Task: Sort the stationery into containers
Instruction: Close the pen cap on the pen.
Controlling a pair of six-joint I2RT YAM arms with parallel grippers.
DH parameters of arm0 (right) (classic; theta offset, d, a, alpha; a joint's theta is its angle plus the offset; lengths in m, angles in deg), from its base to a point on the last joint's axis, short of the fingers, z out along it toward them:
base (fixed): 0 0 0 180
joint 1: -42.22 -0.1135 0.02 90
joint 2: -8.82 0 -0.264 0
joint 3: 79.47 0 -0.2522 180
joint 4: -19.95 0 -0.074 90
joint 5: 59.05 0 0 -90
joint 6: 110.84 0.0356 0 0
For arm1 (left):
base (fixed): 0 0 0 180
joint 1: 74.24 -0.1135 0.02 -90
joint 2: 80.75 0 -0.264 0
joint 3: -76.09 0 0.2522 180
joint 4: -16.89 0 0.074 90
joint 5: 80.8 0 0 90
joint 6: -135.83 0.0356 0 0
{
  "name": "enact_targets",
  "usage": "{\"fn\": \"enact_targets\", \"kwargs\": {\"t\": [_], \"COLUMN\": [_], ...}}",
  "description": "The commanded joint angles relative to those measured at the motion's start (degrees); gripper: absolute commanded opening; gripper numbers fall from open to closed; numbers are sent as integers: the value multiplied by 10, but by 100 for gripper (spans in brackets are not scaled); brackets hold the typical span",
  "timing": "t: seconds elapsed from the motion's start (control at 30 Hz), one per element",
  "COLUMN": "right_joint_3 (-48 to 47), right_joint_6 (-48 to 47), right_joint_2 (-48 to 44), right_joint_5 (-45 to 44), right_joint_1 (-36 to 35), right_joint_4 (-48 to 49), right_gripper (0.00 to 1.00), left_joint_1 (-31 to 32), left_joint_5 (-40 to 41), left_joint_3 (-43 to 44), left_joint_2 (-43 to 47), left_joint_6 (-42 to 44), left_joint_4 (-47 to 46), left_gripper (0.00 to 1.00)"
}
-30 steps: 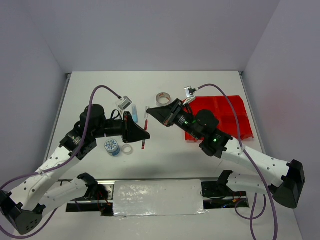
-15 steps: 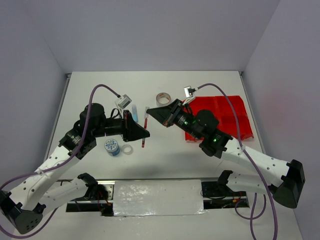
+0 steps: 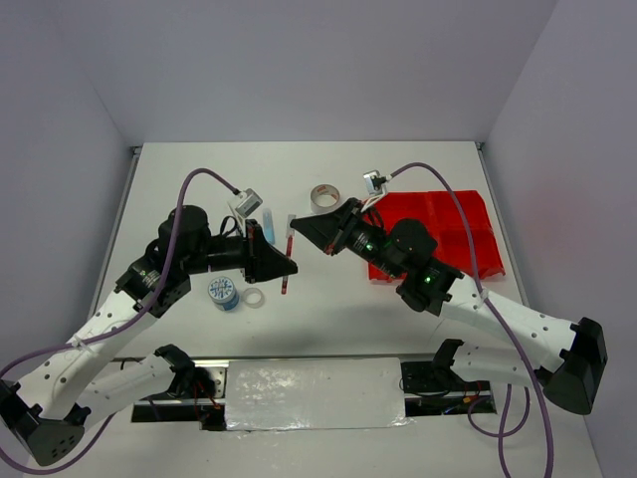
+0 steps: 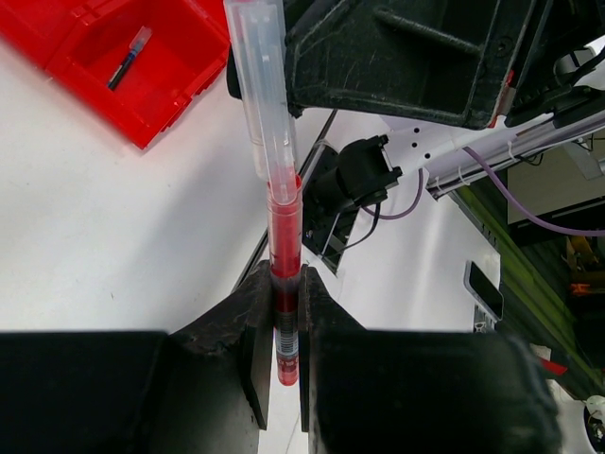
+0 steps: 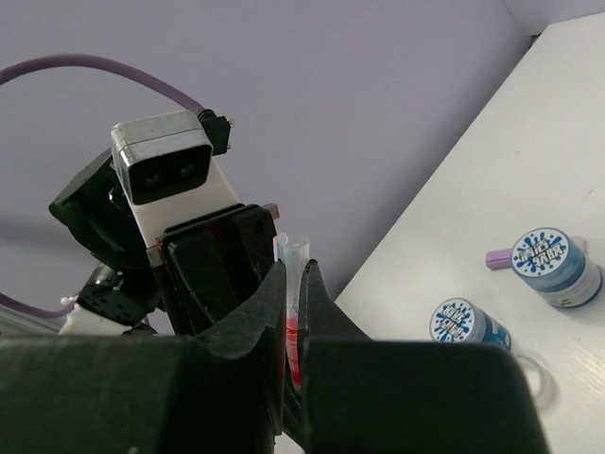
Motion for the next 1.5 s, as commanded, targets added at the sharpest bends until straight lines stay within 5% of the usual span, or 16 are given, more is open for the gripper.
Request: {"fn": "enact_targets", "kwargs": {"t": [0.0, 0.9, 1.47], "right_joint_3": [3, -54, -40], "right_joint_6": [-34, -107, -71], "right_joint_2": [-16, -31, -6], "right_joint_5": [30, -15, 24], "right_joint_1": [-18, -47, -48], "right_joint_4": [21, -5, -5], "right_gripper": [0, 0, 0], "left_joint_1": [-1, -1, -1], "left_joint_5": [23, 14, 49], "left_joint_3": [26, 50, 75], "left_joint_2": [7, -37, -33], "left_joint_6": [10, 24, 48], "left_joint_4": [-22, -6, 16], "left_gripper": [0, 0, 0]}}
